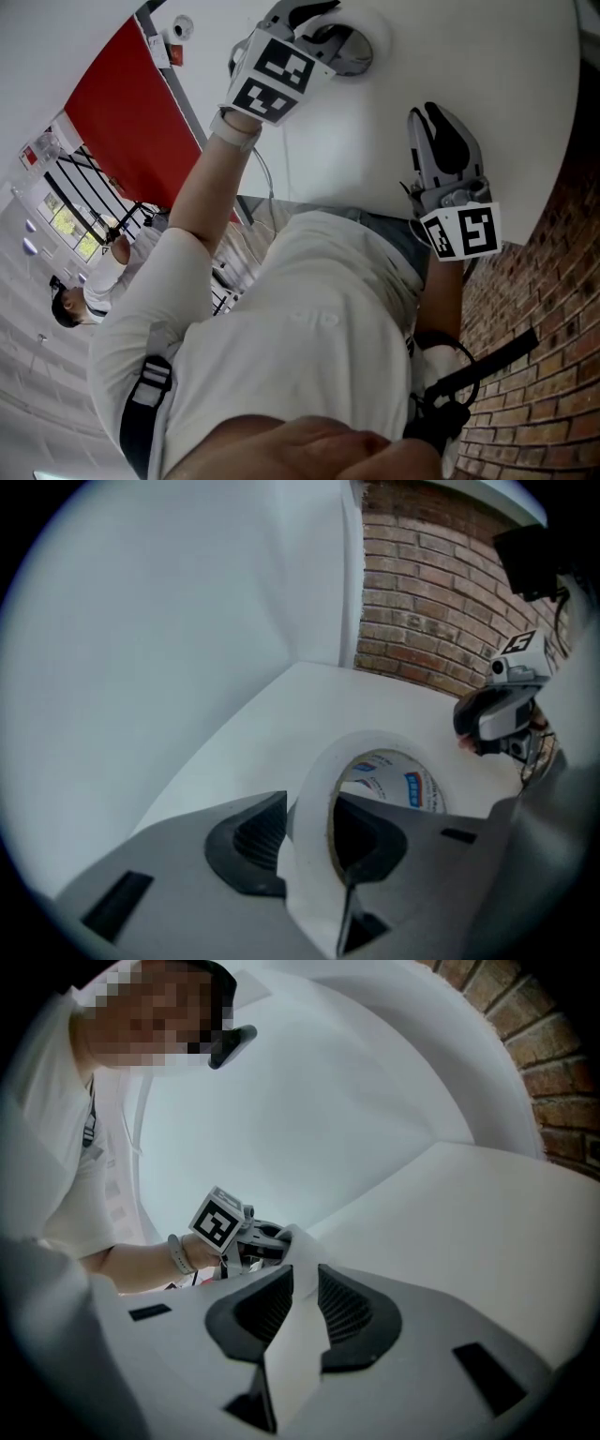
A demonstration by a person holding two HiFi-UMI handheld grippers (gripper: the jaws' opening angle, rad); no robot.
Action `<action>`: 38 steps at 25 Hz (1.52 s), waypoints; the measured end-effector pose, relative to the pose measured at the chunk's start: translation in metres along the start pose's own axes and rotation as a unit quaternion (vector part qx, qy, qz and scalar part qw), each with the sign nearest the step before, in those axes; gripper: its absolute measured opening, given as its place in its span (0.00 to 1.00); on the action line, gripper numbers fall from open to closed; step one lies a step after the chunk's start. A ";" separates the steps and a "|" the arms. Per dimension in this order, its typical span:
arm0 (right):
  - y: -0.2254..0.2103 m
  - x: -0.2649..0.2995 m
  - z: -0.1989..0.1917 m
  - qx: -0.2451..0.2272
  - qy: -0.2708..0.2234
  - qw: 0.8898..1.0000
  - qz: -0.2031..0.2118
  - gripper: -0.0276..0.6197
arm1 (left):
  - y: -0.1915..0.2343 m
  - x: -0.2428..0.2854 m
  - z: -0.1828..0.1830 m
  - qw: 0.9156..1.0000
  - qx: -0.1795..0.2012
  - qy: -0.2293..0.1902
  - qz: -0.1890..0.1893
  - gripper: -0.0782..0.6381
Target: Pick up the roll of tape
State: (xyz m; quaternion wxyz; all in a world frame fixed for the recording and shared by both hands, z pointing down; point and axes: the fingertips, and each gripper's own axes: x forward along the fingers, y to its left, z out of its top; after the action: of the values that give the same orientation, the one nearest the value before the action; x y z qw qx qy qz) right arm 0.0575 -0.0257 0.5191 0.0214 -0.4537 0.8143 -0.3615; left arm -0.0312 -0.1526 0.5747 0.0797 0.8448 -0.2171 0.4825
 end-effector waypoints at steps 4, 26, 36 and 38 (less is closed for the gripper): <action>0.006 -0.010 0.005 -0.011 -0.004 1.000 0.002 0.14 | -0.007 -0.015 0.007 1.000 -0.008 -0.012 0.003 0.27; 0.069 -0.061 0.059 -0.080 -0.035 0.996 0.009 0.14 | -0.022 -0.166 0.073 0.991 -0.007 -0.118 0.059 0.27; 0.116 -0.074 0.104 -0.108 -0.061 0.992 0.017 0.14 | -0.026 -0.238 0.075 0.984 -0.045 -0.159 0.073 0.27; 0.125 -0.078 0.118 -0.121 -0.071 0.990 0.019 0.14 | -0.027 -0.251 0.078 0.981 -0.052 -0.171 0.076 0.27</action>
State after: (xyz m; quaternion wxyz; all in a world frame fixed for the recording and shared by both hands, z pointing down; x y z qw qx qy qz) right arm 0.0551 0.0068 0.3335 0.0314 -0.4618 0.8569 -0.2268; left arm -0.0690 -0.0830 0.3223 0.0484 0.8906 -0.3158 0.3236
